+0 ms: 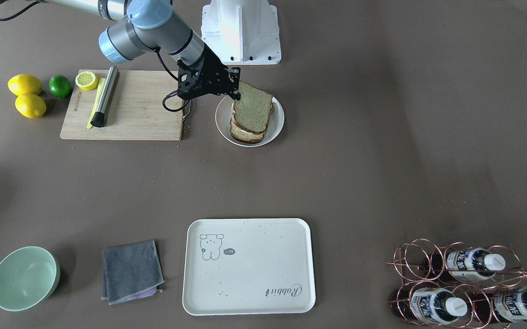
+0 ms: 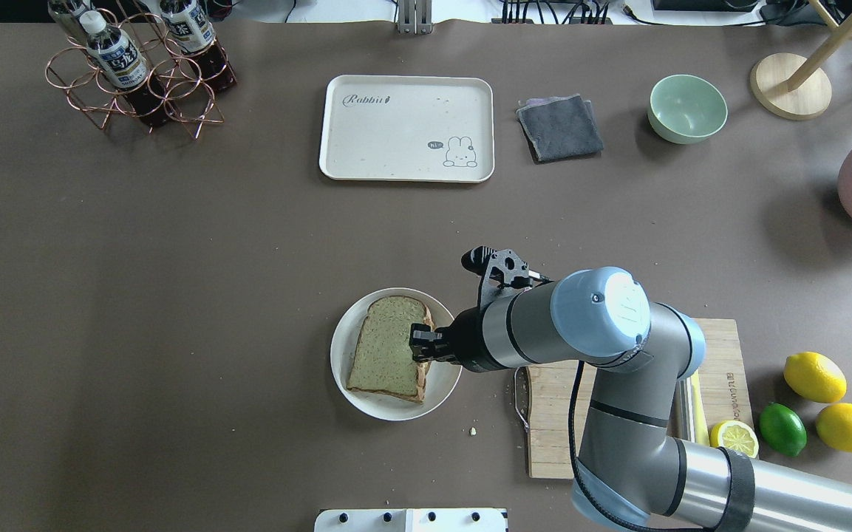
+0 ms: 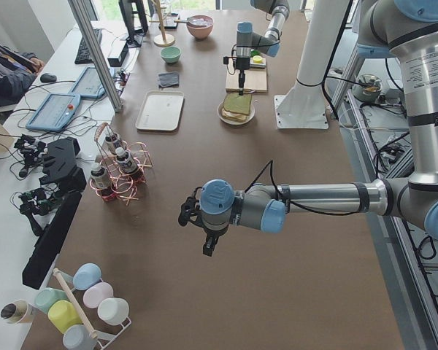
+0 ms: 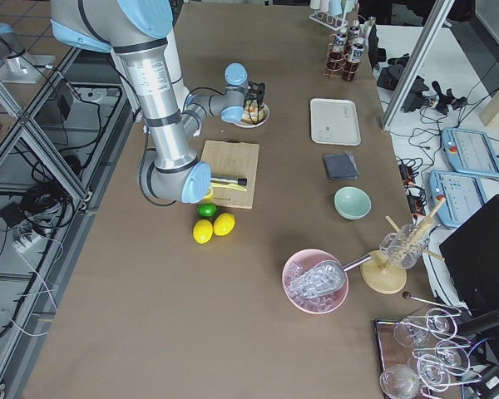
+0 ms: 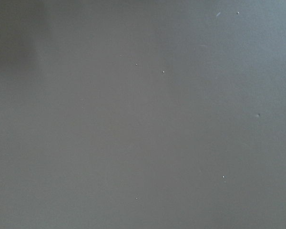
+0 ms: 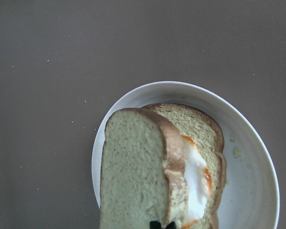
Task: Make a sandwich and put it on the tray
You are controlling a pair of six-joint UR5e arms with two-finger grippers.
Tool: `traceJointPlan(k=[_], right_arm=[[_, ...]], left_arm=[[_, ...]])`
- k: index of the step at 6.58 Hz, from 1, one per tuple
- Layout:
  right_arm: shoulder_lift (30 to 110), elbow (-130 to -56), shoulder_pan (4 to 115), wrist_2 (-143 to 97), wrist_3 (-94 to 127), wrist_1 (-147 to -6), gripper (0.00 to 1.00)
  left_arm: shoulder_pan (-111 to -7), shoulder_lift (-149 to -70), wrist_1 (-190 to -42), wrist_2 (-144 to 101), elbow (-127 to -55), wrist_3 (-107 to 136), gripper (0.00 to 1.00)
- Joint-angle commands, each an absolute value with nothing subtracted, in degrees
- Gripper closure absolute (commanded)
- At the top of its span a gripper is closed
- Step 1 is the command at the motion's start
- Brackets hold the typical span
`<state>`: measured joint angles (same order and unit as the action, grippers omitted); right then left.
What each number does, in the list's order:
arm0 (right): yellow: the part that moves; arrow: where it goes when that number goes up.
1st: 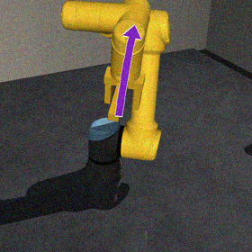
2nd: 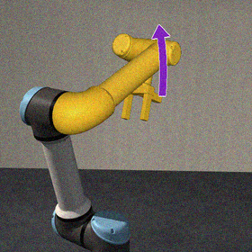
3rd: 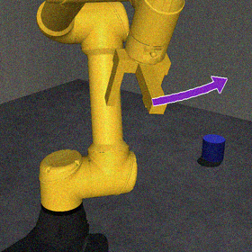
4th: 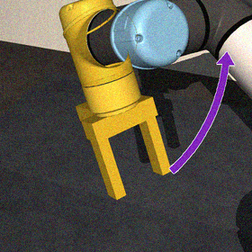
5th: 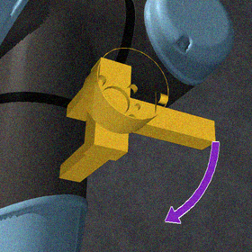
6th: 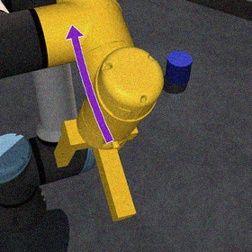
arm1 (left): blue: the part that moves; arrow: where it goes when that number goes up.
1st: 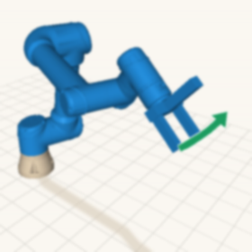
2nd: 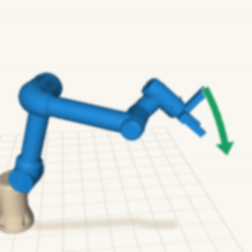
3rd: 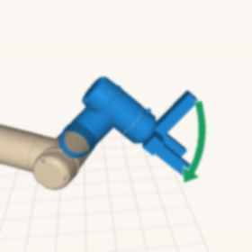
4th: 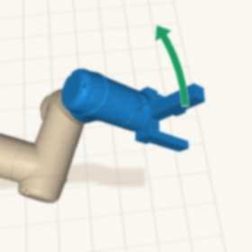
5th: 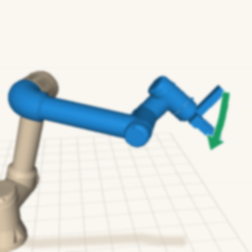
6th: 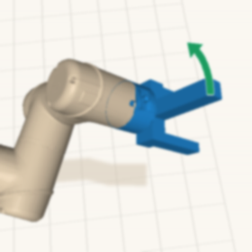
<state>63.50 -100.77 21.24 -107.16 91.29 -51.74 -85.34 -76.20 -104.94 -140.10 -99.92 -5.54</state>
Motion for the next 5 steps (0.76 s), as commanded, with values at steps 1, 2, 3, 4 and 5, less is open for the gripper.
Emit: traceJointPlan(k=[1, 2, 3, 4, 5], right_arm=[[63.3, -100.3, 20.7, -106.3, 91.8, -51.7, 1.00], [63.5, -99.7, 20.4, -106.3, 91.7, -51.7, 0.72], [63.4, -99.1, 20.2, -105.1, 91.7, -51.6, 0.34], [63.4, -99.4, 19.9, -103.2, 92.0, -51.6, 0.01], [63.4, -99.8, 19.9, -102.3, 92.2, -51.8, 0.01]], left_arm=[[-85.3, -76.3, -104.9, -140.1, -99.9, -5.5, 0.02], [-85.3, -76.4, -104.9, -140.1, -99.9, -5.5, 0.02], [-85.3, -76.6, -104.9, -140.1, -99.9, -5.4, 0.02], [-85.3, -76.6, -104.9, -140.1, -99.9, -5.3, 0.02], [-85.1, -76.8, -104.9, -140.3, -100.0, -3.4, 0.02]])
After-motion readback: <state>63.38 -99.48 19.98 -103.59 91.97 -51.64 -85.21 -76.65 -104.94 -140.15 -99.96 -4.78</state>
